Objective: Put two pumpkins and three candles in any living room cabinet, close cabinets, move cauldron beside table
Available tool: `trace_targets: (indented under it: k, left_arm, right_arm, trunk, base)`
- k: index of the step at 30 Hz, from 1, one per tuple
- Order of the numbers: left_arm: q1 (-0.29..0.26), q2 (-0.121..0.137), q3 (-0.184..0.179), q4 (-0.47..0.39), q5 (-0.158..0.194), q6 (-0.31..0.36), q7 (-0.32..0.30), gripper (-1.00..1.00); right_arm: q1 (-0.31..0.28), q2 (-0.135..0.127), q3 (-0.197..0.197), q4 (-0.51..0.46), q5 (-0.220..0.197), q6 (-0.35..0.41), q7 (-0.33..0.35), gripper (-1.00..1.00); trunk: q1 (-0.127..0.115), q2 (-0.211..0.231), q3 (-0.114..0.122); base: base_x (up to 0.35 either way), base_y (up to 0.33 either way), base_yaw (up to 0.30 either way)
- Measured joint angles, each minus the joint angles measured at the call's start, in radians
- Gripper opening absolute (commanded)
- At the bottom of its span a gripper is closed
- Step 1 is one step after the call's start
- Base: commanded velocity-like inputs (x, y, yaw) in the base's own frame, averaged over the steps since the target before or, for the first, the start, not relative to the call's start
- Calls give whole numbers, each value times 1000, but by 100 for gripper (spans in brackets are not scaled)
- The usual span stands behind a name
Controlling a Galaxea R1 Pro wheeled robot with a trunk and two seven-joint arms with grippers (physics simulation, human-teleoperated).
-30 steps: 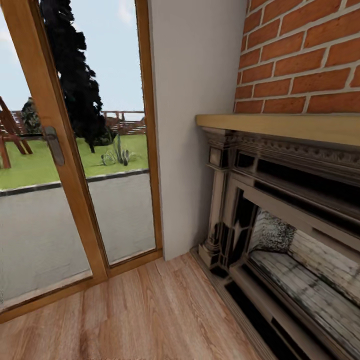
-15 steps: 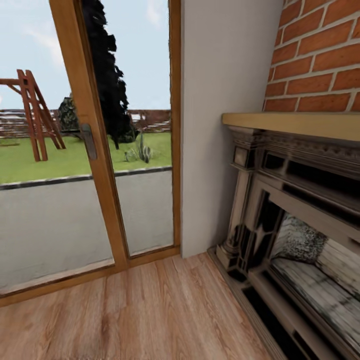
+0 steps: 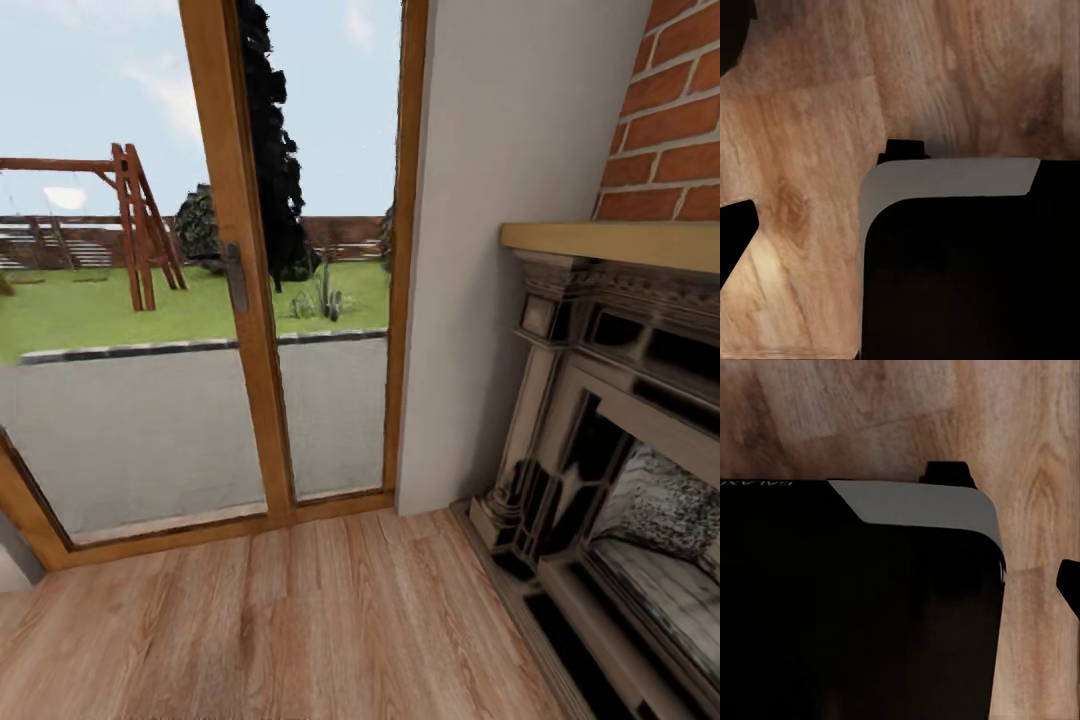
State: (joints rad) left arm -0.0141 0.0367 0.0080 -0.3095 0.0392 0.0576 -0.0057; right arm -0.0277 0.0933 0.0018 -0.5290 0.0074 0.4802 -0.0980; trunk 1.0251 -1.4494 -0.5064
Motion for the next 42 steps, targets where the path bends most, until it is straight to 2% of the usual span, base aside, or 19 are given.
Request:
trace_targets:
  k: [3, 5, 8, 12, 16, 21, 23, 30, 42]
  left_arm:
    - [-1, 24, 1, -55, 40, 81, -3, 100]
    - [-1, 31, -2, -68, 67, 104, -2, 100]
    - [0, 27, -6, -69, 80, 113, 0, 100]
    - [2, 24, -8, -37, 80, 113, -2, 100]
    - [2, 23, -8, 6, 81, 95, -3, 100]
    - [2, 23, -7, 73, 85, -22, -2, 100]
    - [1, 20, -7, 99, 83, -45, -1, 100]
    - [1, 19, -6, 119, 81, -60, -1, 100]
    - [1, 20, -7, 120, 85, -65, -1, 100]
  right_arm:
    - [-20, 0, 0, -13, -2, 10, 0, 100]
    - [-39, 0, 0, -12, -2, 12, 0, 100]
    - [-55, 0, 0, -10, -1, 14, 0, 100]
    - [-65, 0, 0, -10, 1, 14, 0, 100]
    - [-70, 0, 0, -7, 2, 1, 1, 100]
    - [-70, 0, 2, 0, 4, -33, 1, 100]
    - [-70, 0, 2, 22, 5, -60, 2, 100]
    - [-71, 0, 1, 90, 6, -126, 2, 100]
    - [-71, 0, 1, 99, 7, -137, 1, 100]
  trunk:
    - [0, 0, -2]
    - [0, 0, -3]
    - [0, 0, -5]
    - [0, 0, -7]
    - [0, 0, -9]
    - [0, 0, -12]
    - [0, 0, -14]
    - [0, 0, -18]
    - [0, 0, -25]
  base:
    - [0, 0, 280]
    - [0, 0, 280]
    - [0, 0, 280]
    - [0, 0, 280]
    - [0, 0, 280]
    - [0, 0, 280]
    - [0, 0, 280]
    - [0, 0, 280]
    - [0, 0, 280]
